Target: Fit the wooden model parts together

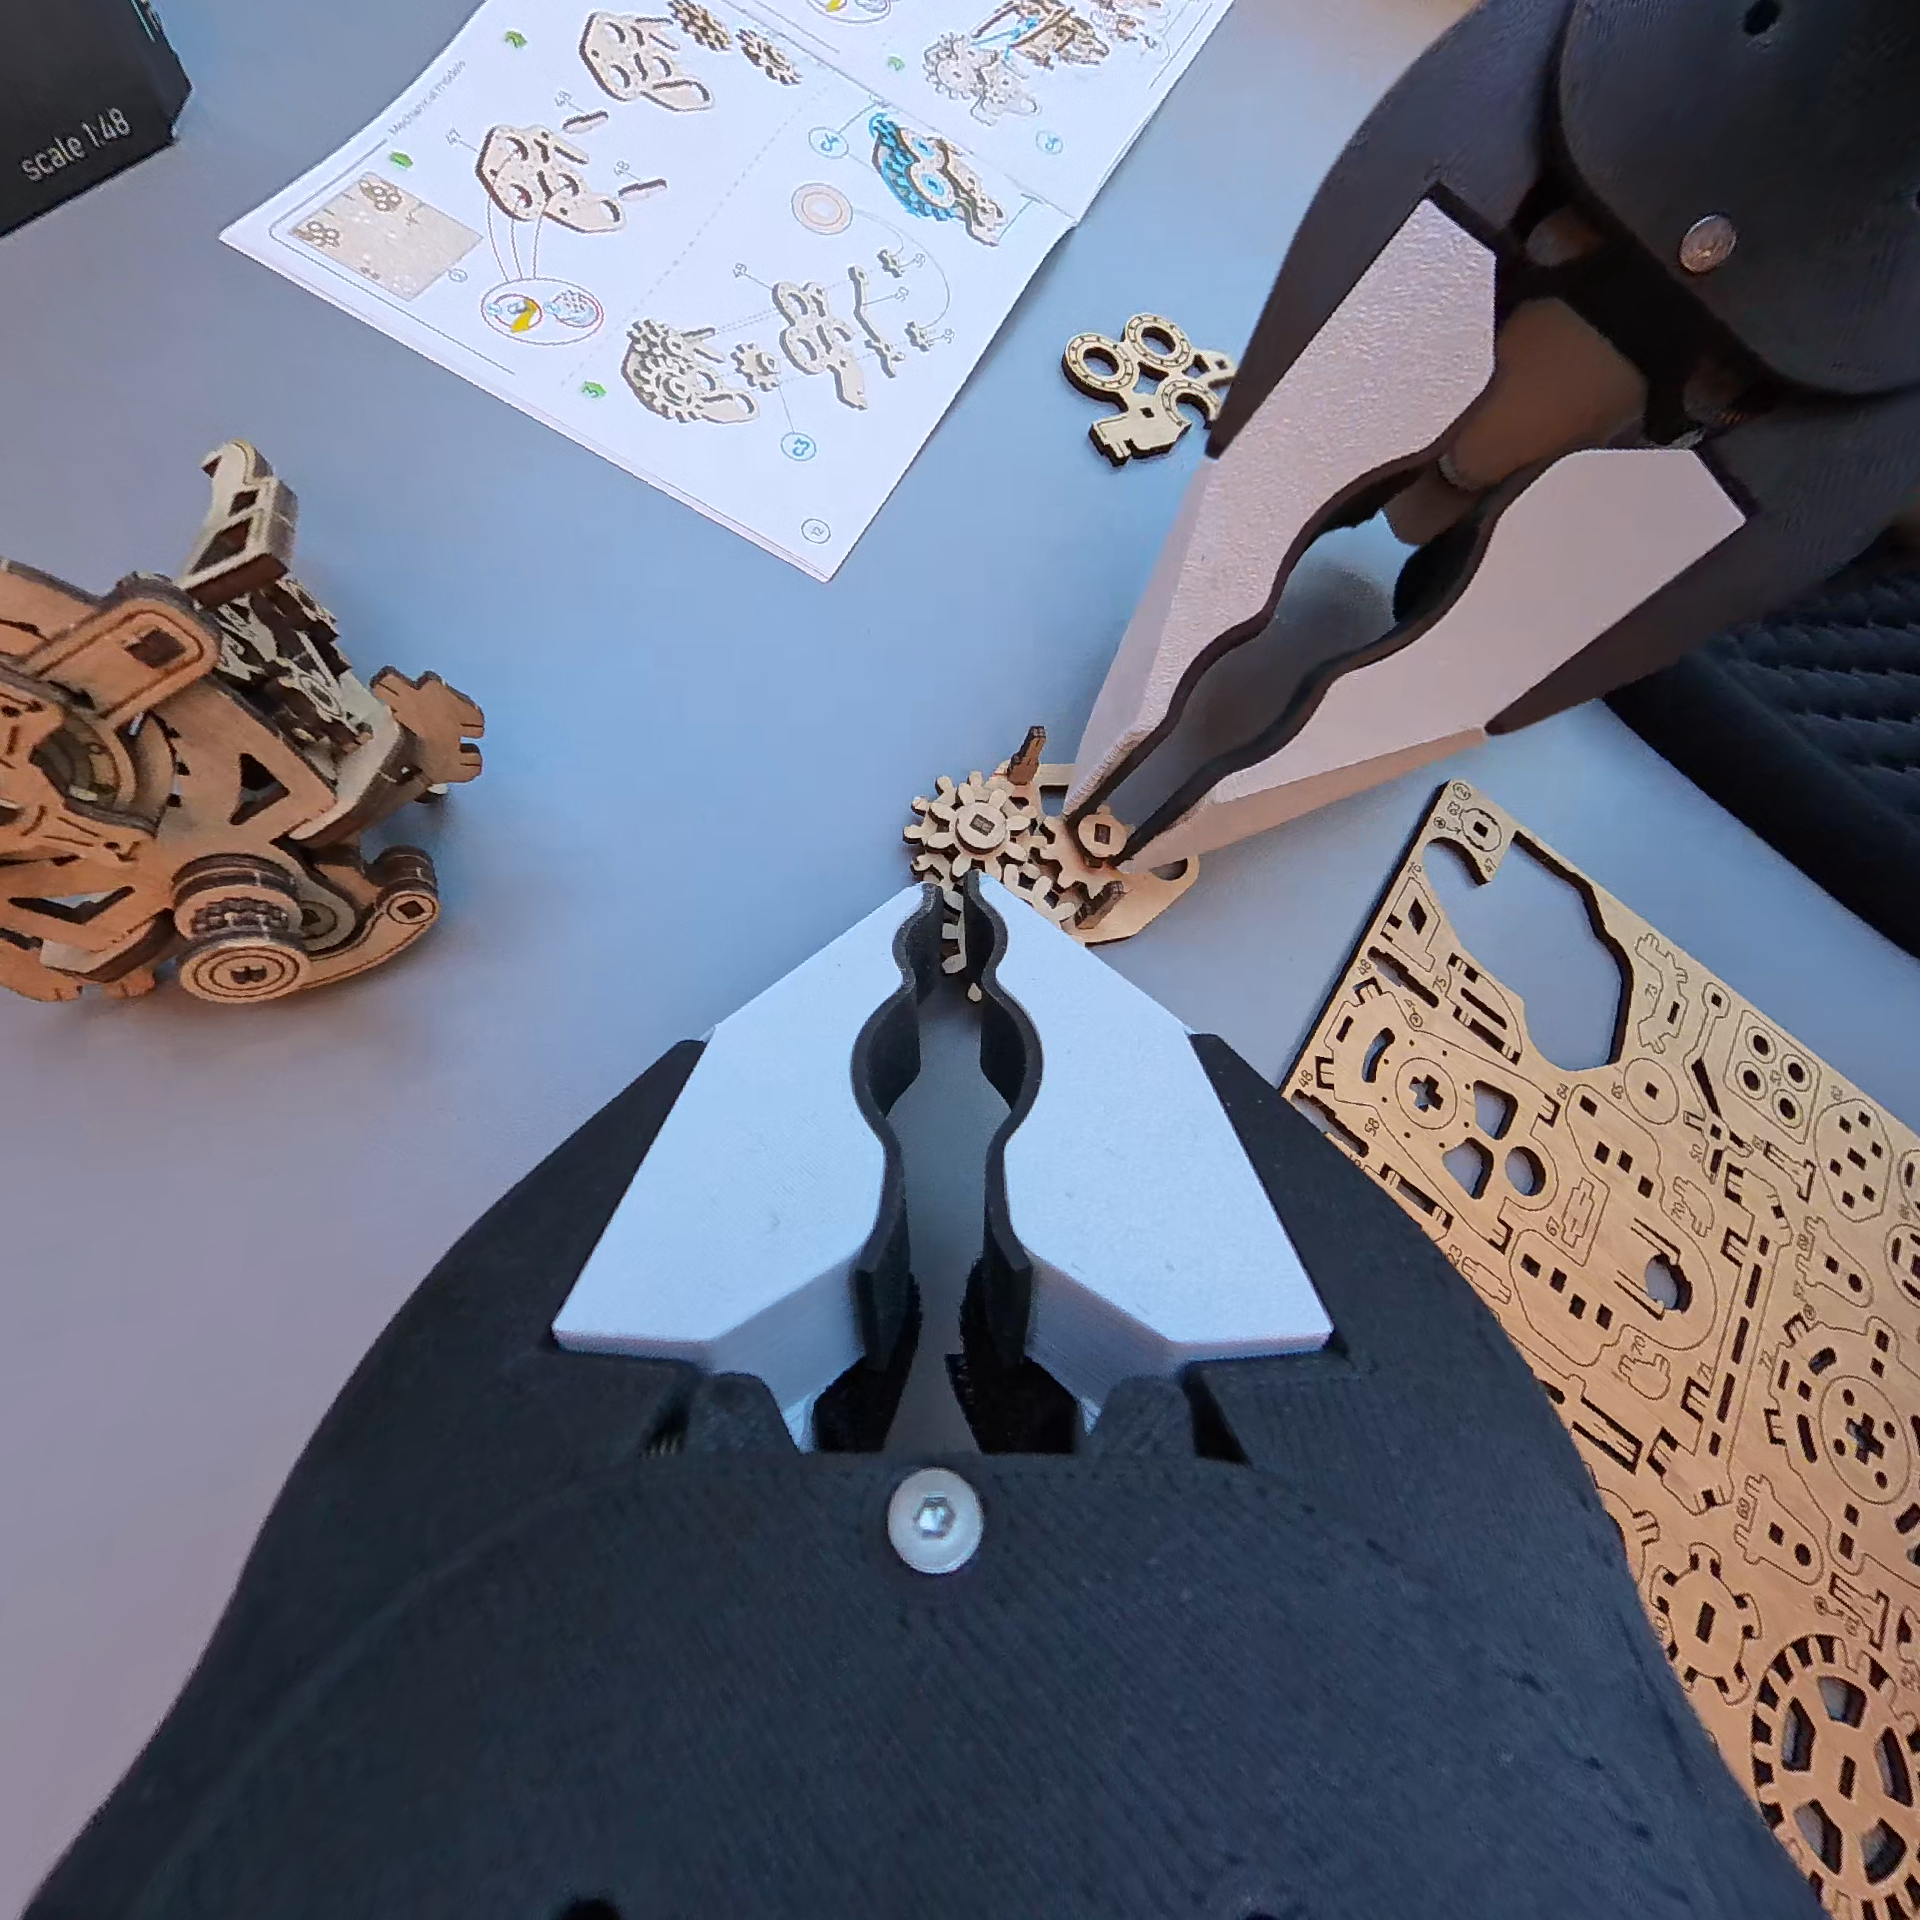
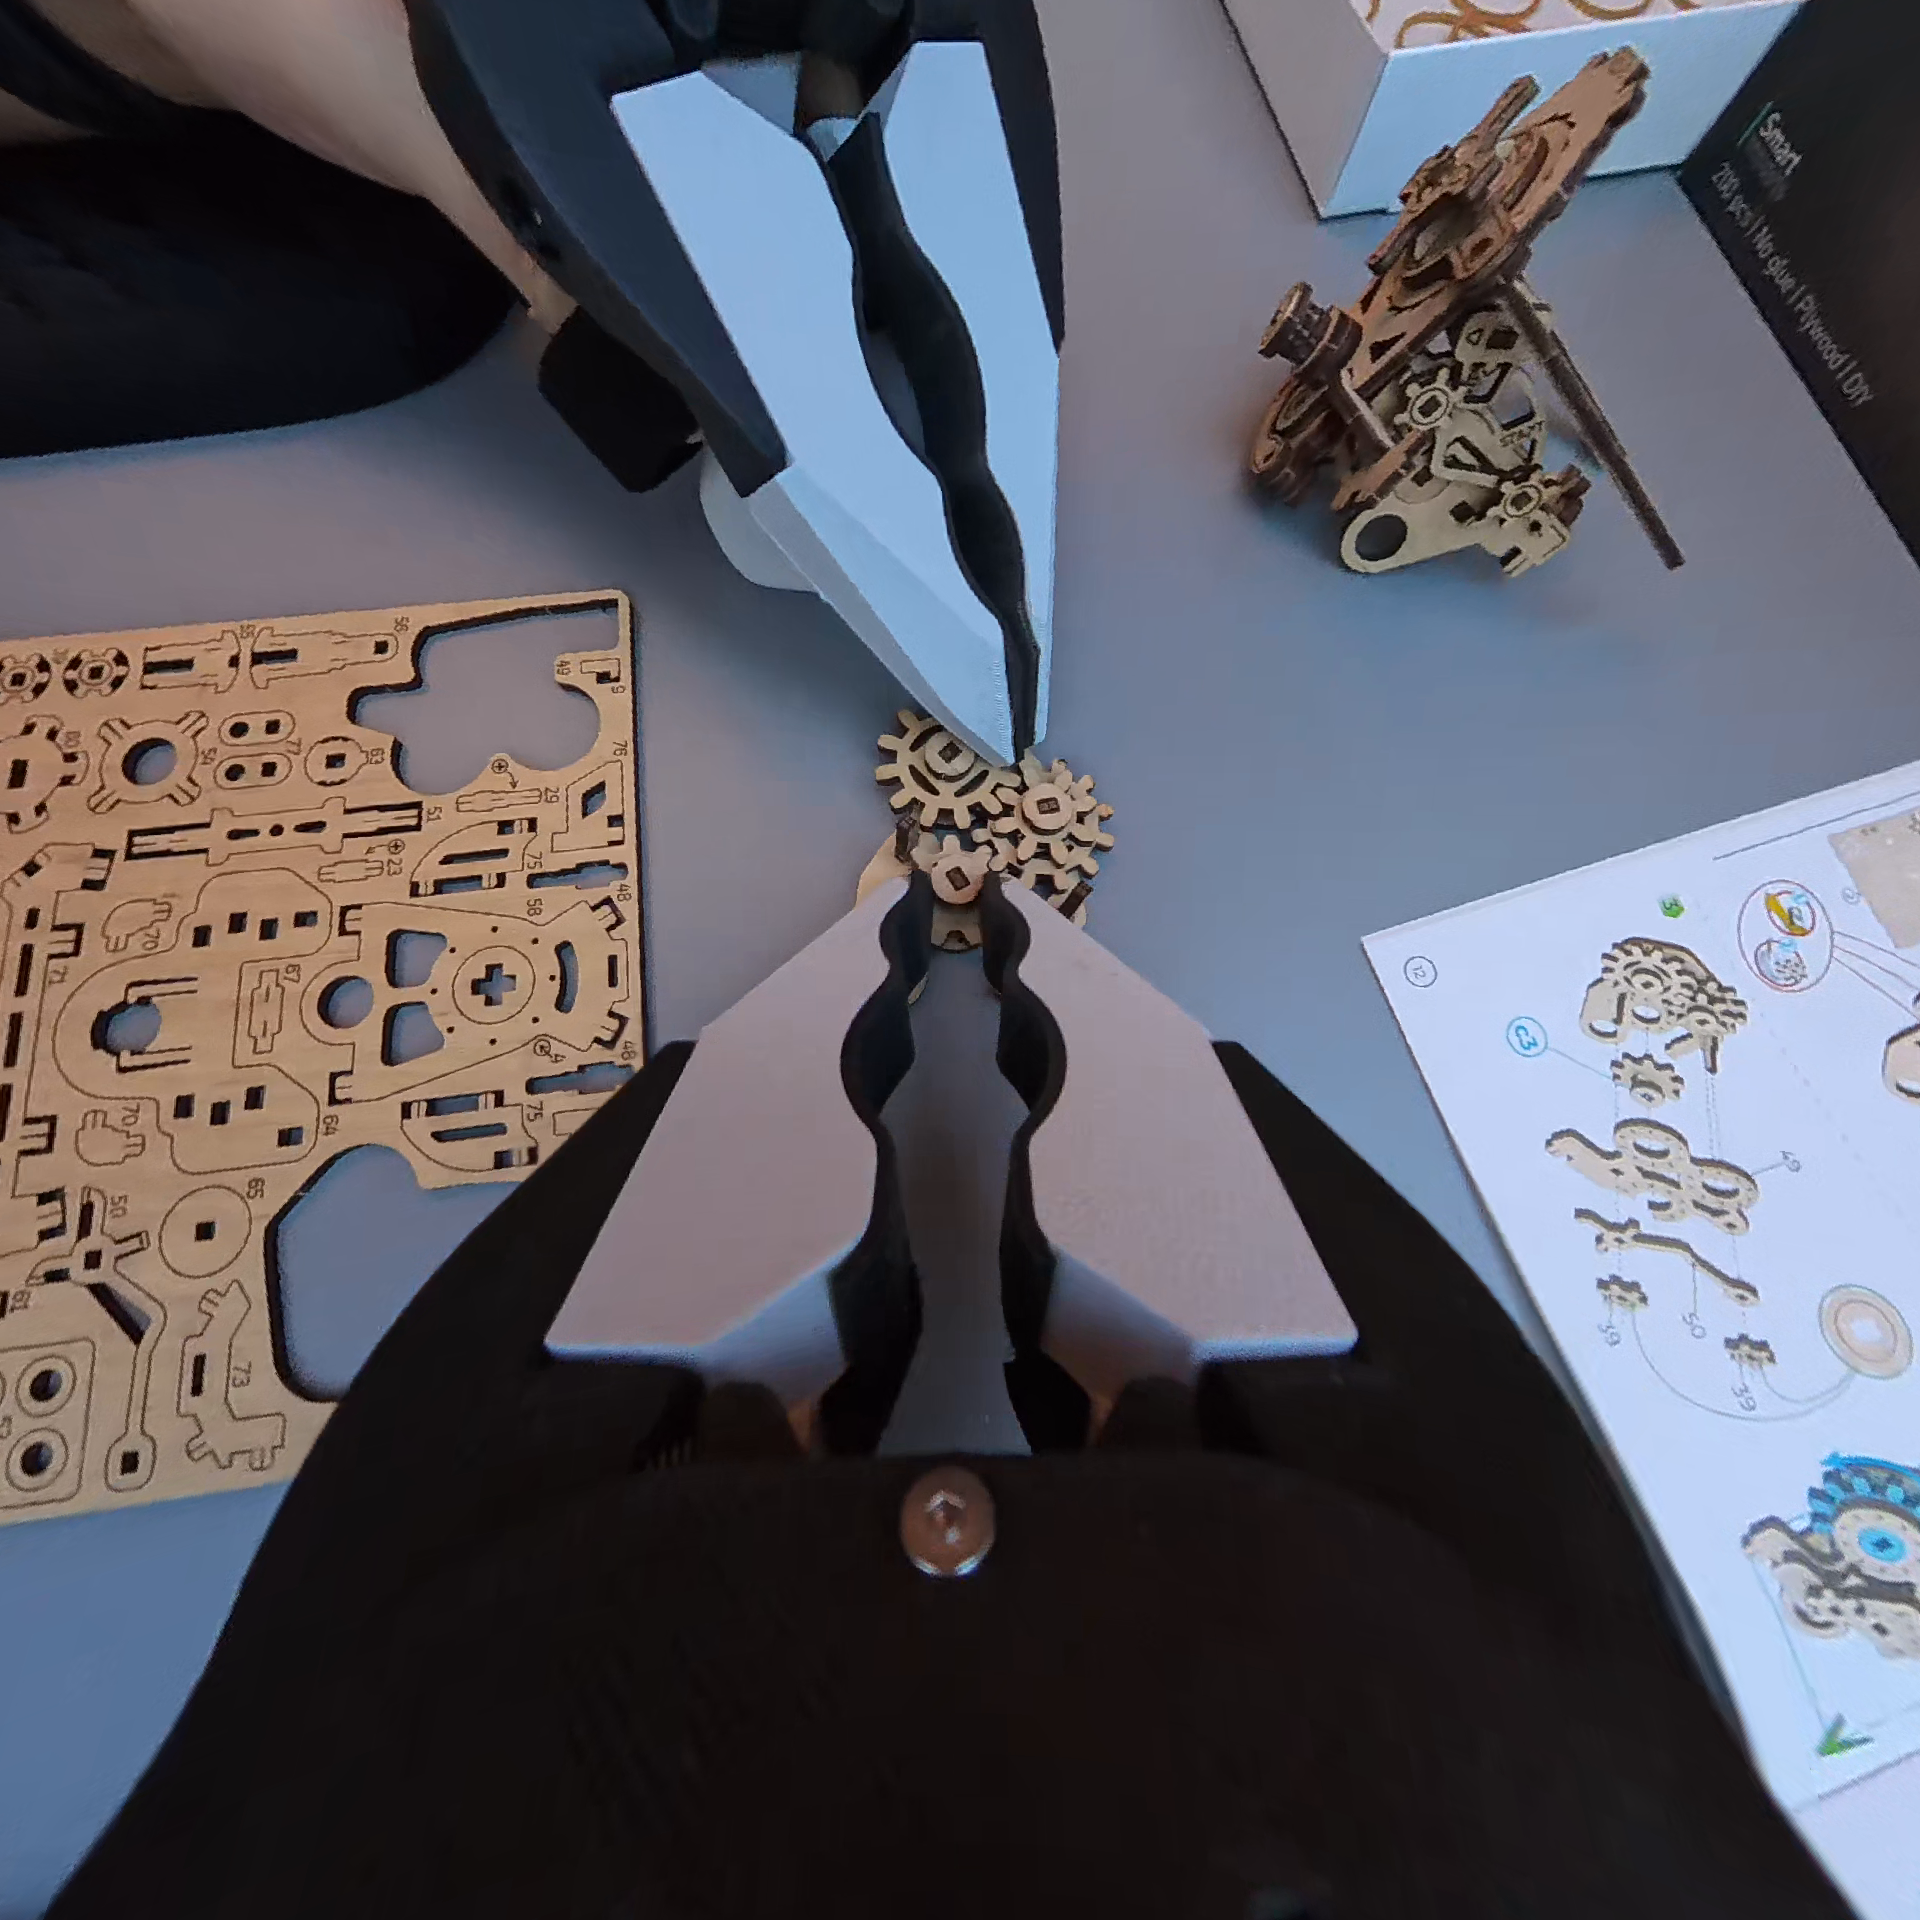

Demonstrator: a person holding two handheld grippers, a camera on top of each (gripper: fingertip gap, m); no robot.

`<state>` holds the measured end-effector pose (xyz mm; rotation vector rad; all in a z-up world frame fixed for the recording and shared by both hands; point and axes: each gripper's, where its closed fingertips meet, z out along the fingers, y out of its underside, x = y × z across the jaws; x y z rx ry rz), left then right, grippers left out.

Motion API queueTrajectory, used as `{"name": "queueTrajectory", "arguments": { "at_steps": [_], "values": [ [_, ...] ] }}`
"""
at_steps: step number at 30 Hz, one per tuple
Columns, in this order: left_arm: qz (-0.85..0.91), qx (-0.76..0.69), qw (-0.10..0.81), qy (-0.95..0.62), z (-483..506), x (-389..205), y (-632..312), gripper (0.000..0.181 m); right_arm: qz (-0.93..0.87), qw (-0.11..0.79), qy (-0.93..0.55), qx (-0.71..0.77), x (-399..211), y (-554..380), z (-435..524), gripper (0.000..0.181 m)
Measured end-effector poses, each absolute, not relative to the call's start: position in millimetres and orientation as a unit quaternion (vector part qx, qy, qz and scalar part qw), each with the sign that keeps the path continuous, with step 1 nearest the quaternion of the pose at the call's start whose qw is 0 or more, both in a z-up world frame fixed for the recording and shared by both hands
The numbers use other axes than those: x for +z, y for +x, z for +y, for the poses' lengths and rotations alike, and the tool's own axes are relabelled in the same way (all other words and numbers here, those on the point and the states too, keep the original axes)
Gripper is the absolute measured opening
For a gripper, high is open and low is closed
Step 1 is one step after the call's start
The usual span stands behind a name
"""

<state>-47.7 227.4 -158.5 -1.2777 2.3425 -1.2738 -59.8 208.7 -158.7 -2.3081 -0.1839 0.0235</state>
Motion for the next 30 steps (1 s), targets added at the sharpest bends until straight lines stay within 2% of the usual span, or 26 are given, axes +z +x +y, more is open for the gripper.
{"name": "queueTrajectory", "arguments": {
  "at_steps": [9,13,16,23,30],
  "values": [
    [0.788,-0.428,0.094,-0.433,227,-159,-48,0.001,-0.036,0.403,-0.914,-0.037,-159,-60,208,0.009],
    [0.791,-0.427,0.095,-0.428,227,-159,-48,0.001,-0.147,0.396,-0.906,-0.016,-159,-60,209,0.009],
    [0.791,-0.427,0.095,-0.429,227,-159,-48,0.001,-0.113,0.367,-0.922,0.049,-159,-60,208,0.009],
    [0.787,-0.432,0.086,-0.432,227,-159,-48,0.001,-0.126,0.346,-0.93,-0.009,-158,-60,208,0.009],
    [0.789,-0.432,0.081,-0.428,227,-159,-49,0.001,-0.185,0.345,-0.92,0.012,-132,-66,206,0.016]
  ]
}}
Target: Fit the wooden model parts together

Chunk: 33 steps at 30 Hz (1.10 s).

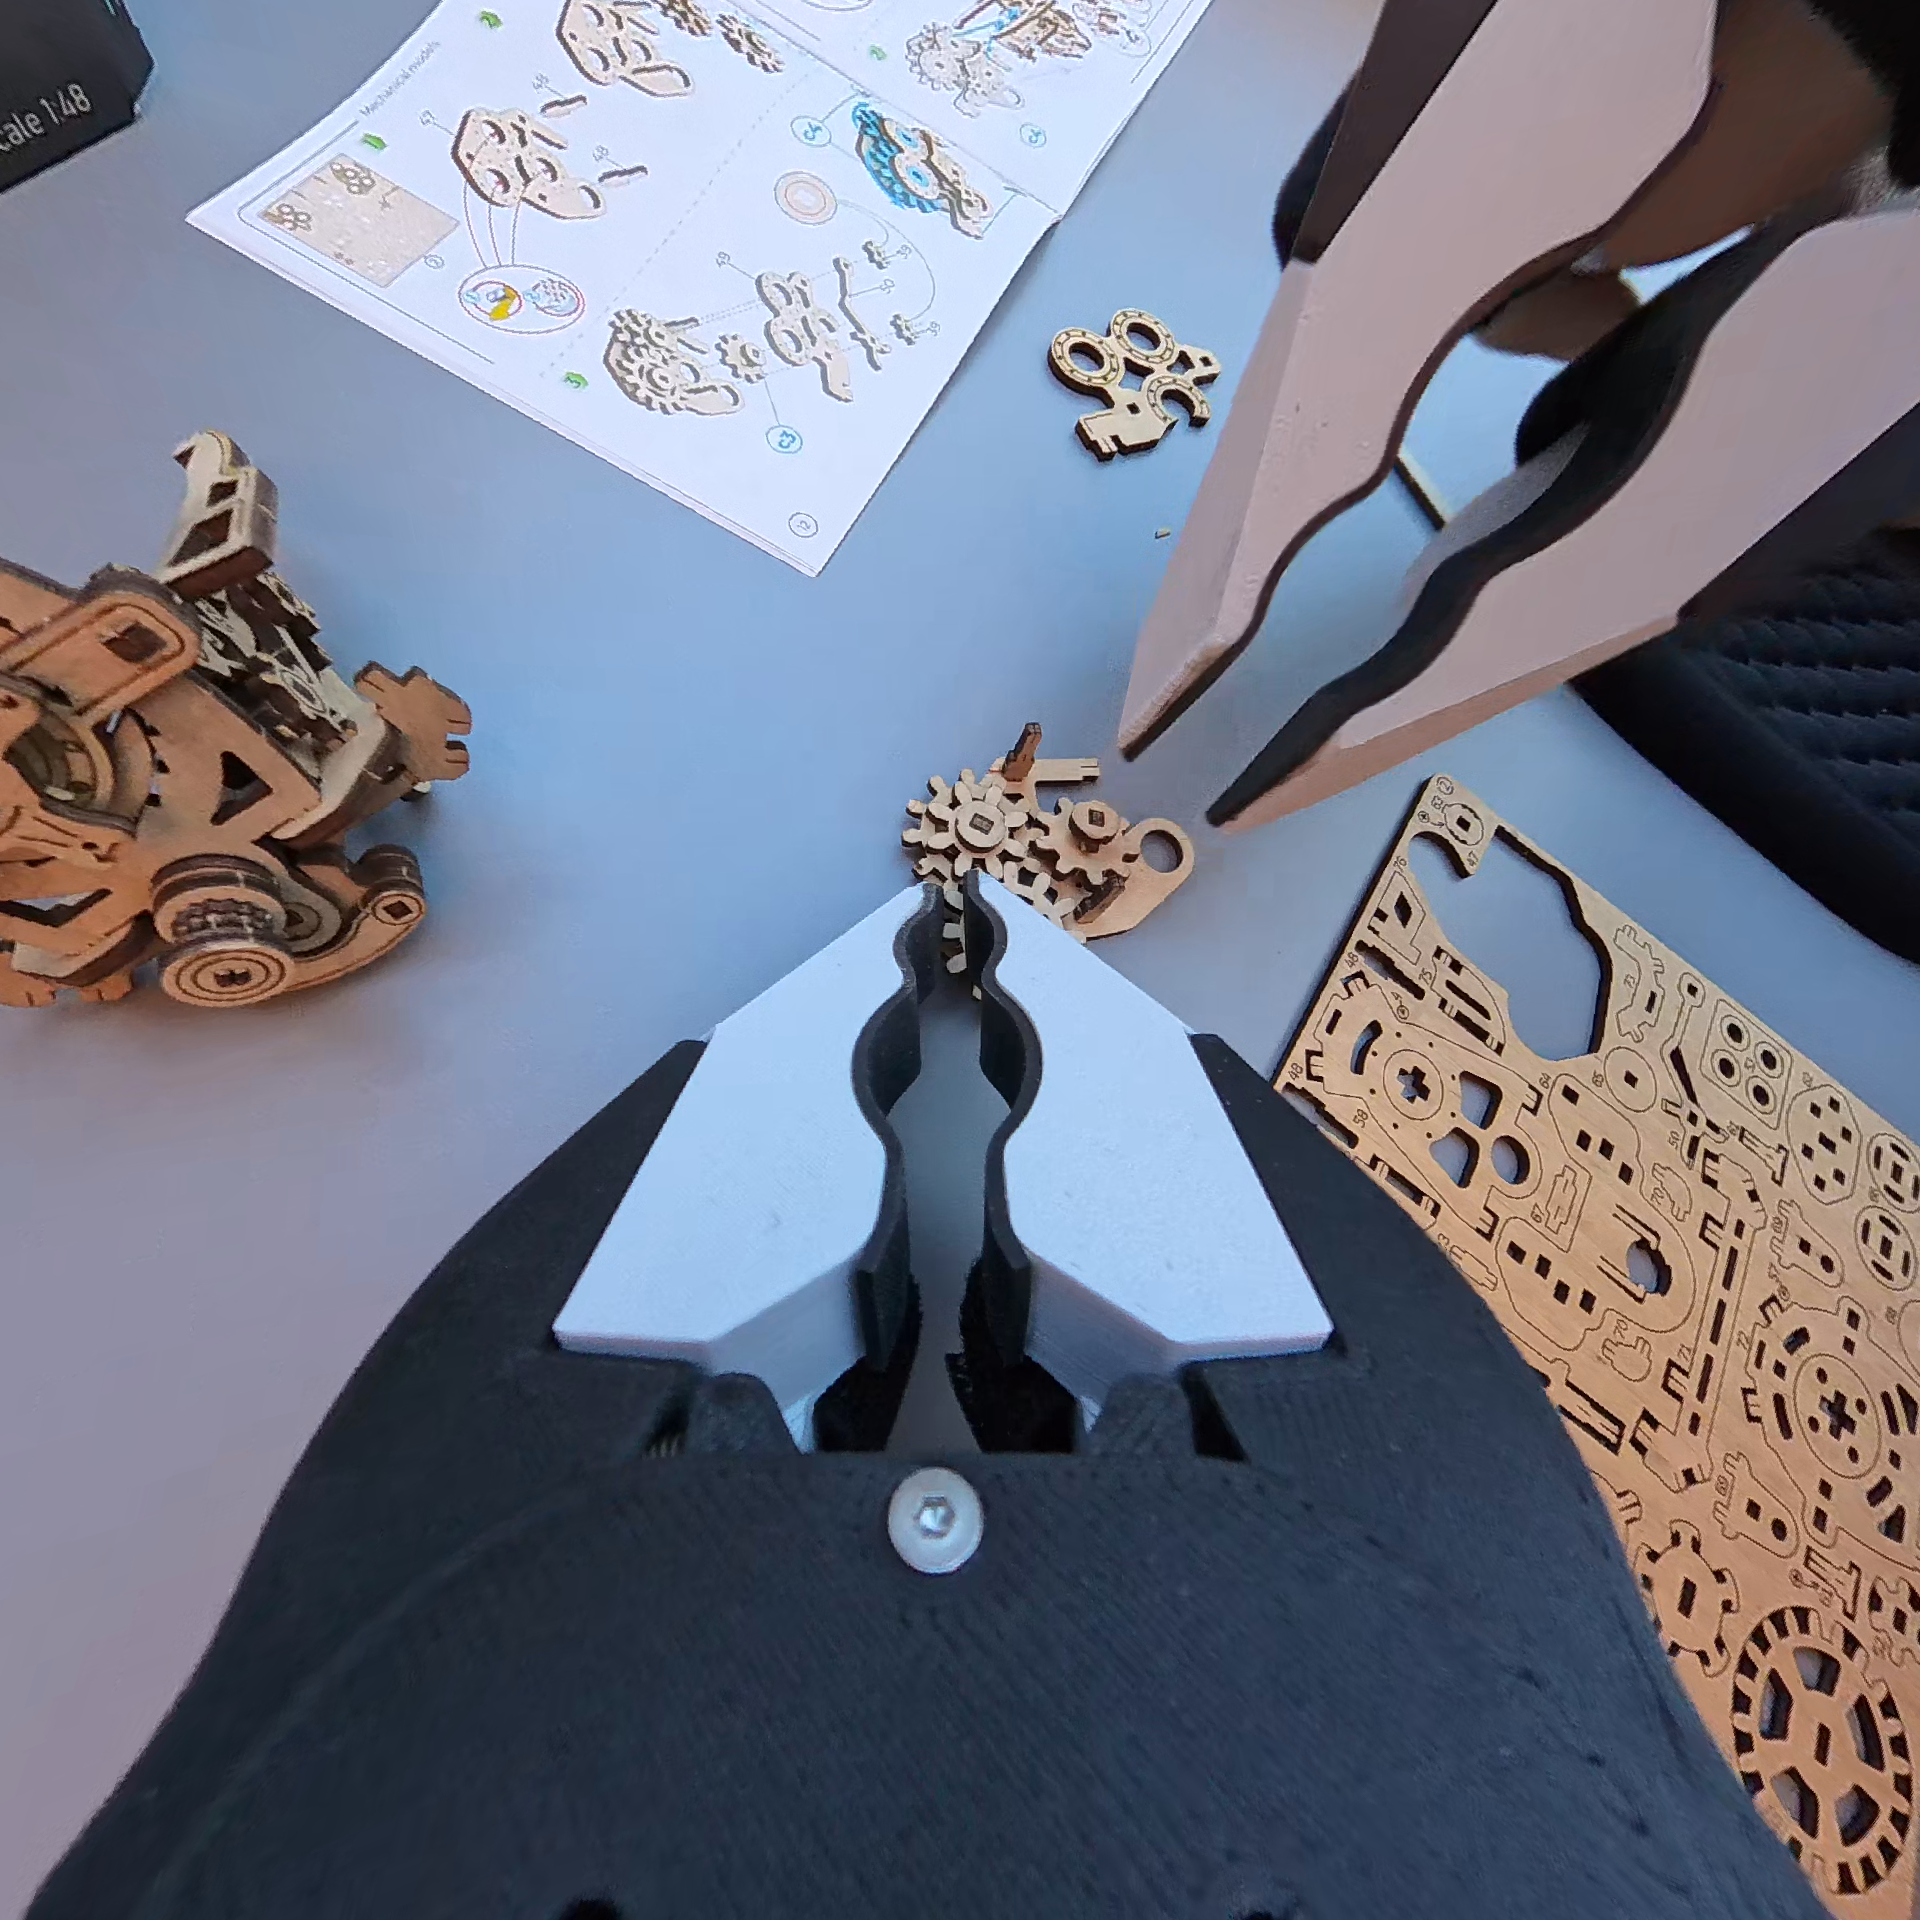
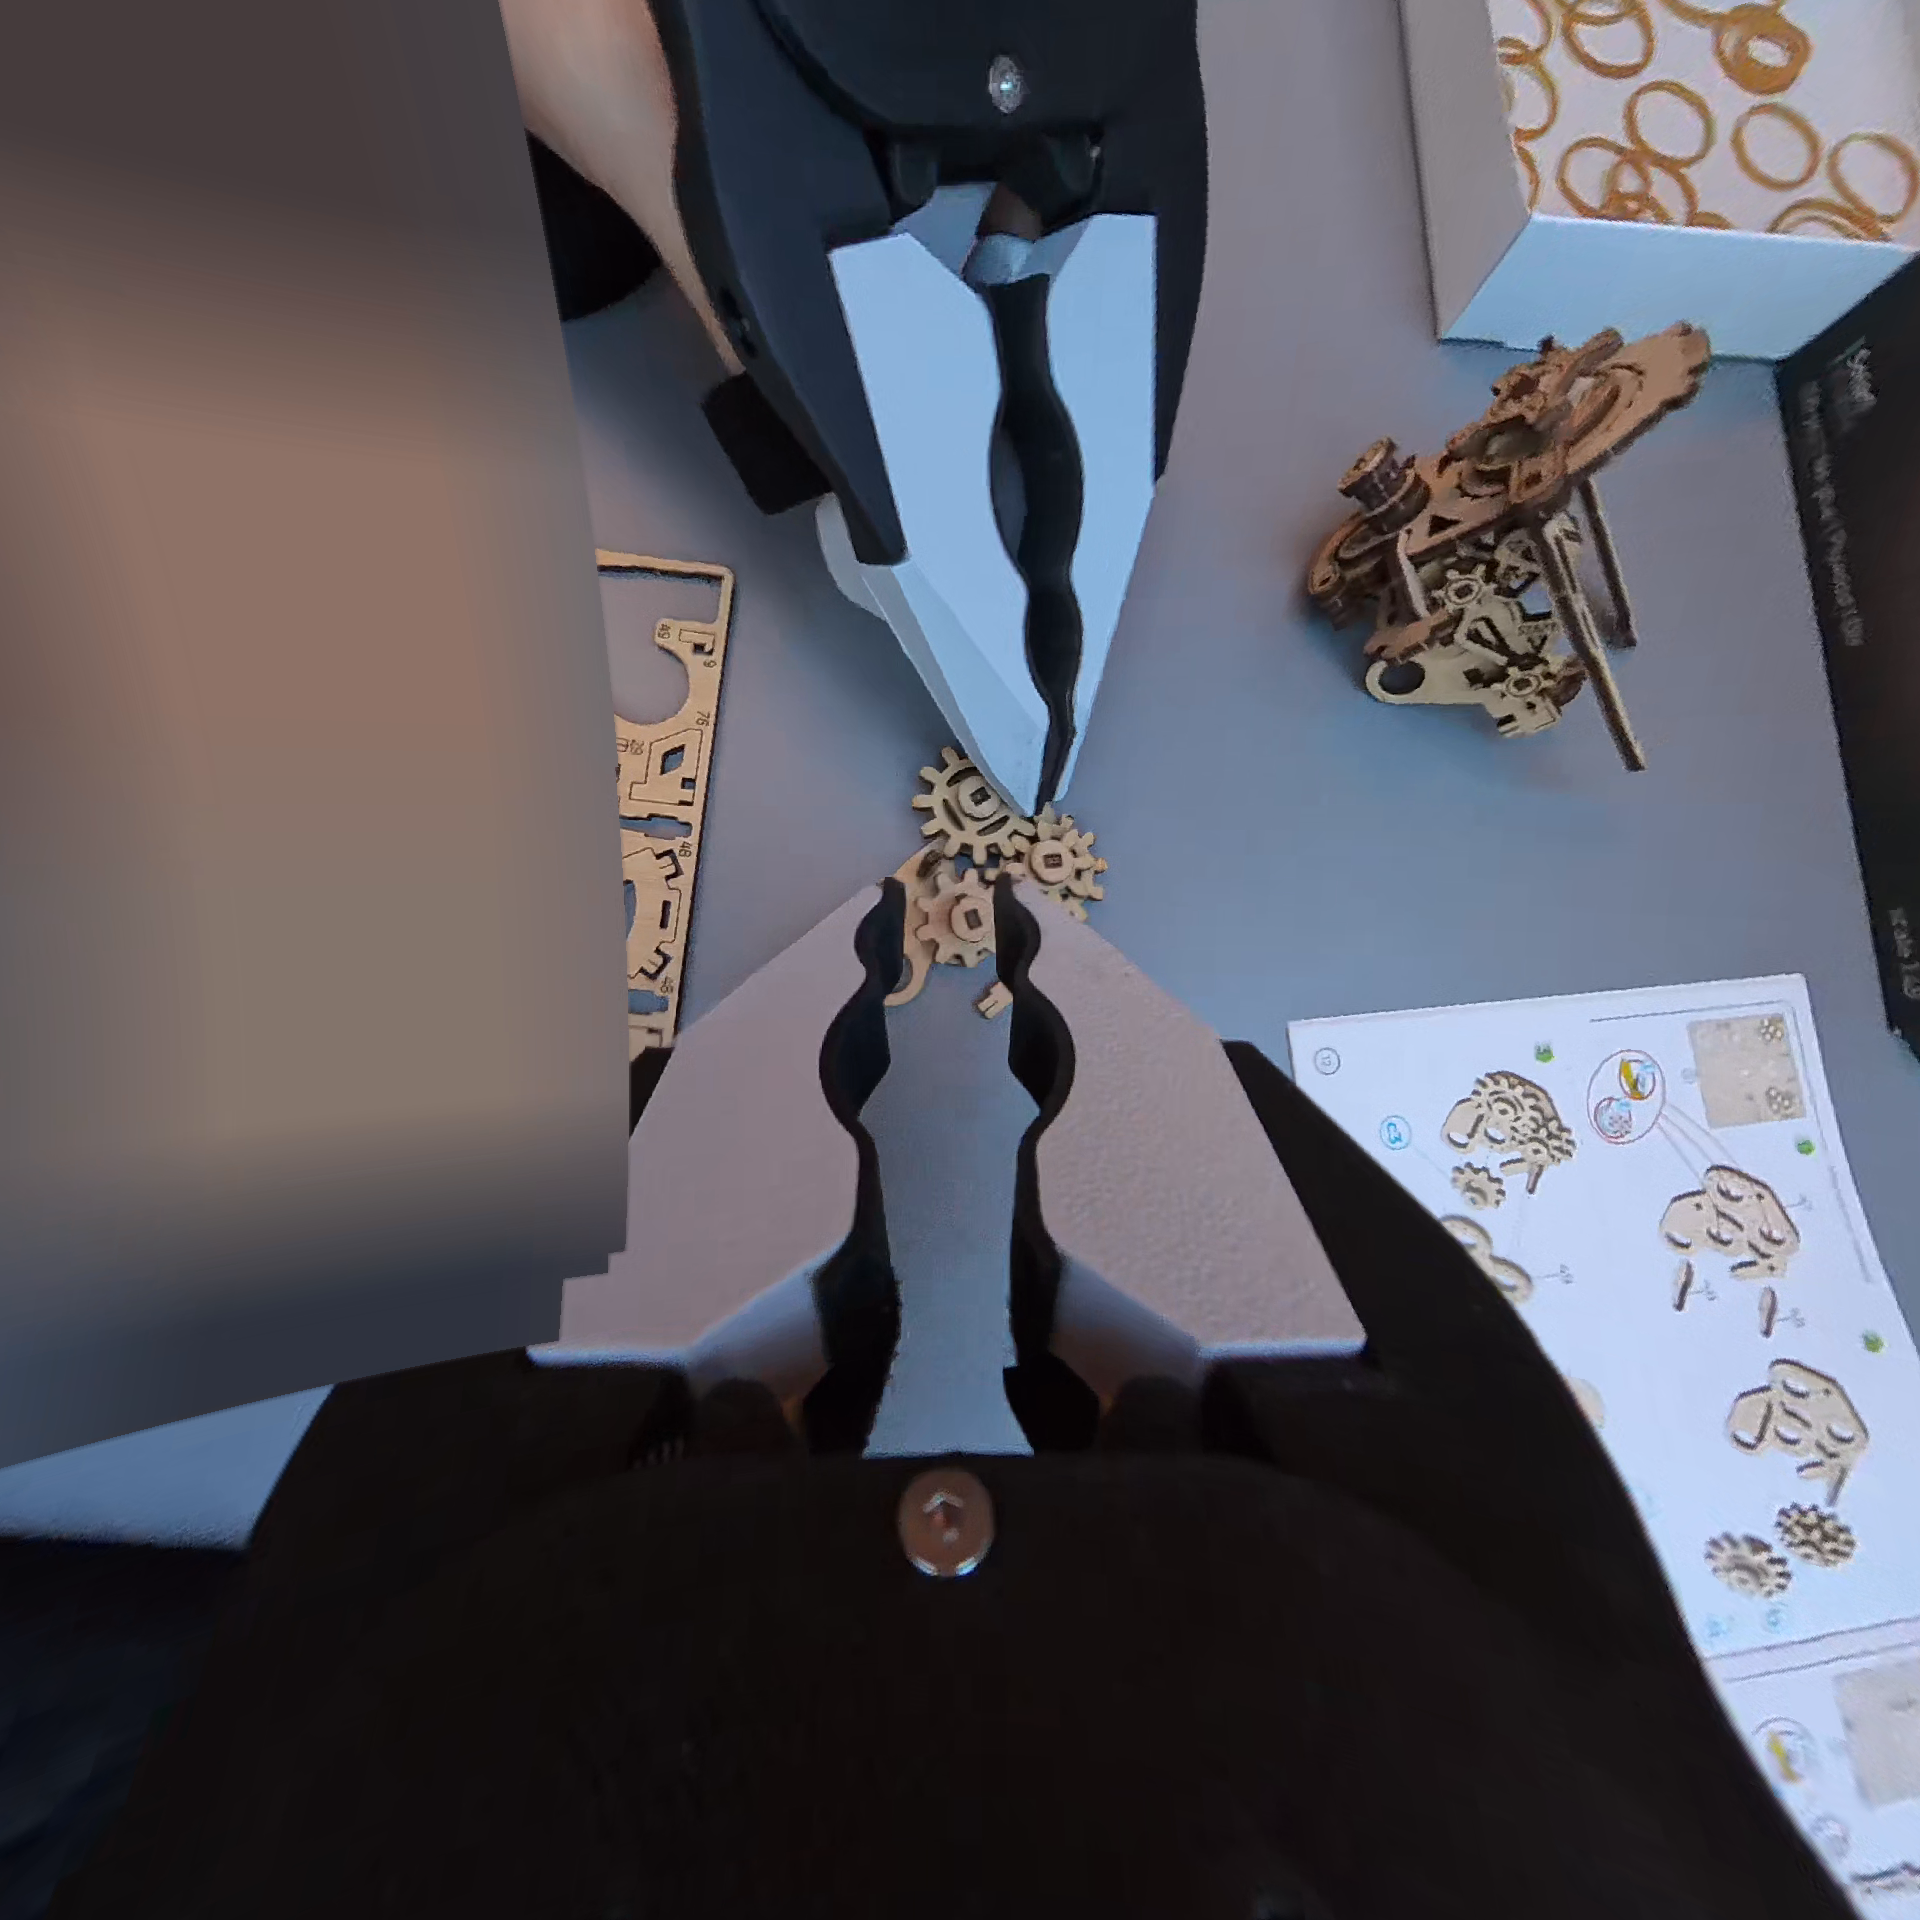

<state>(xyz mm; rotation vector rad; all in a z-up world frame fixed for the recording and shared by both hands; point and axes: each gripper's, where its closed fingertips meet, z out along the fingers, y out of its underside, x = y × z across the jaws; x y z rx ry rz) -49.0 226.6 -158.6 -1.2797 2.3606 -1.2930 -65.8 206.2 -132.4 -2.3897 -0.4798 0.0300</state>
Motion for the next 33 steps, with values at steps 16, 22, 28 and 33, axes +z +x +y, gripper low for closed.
{"name": "queueTrajectory", "arguments": {
  "at_steps": [16,22,28,33],
  "values": [
    [0.794,-0.431,0.083,-0.421,227,-158,-49,0.001,-0.212,0.28,-0.932,0.088,-155,-60,208,0.014],
    [0.794,-0.431,0.081,-0.421,227,-159,-49,0.001,-0.197,0.278,-0.934,0.106,-159,-63,209,0.009],
    [0.791,-0.436,0.074,-0.424,226,-158,-49,0.001,-0.219,0.264,-0.937,0.07,-159,-62,208,0.009],
    [0.786,-0.441,0.062,-0.429,226,-158,-49,0.001,-0.247,0.212,-0.945,0.01,-160,-62,207,0.009]
  ]
}}
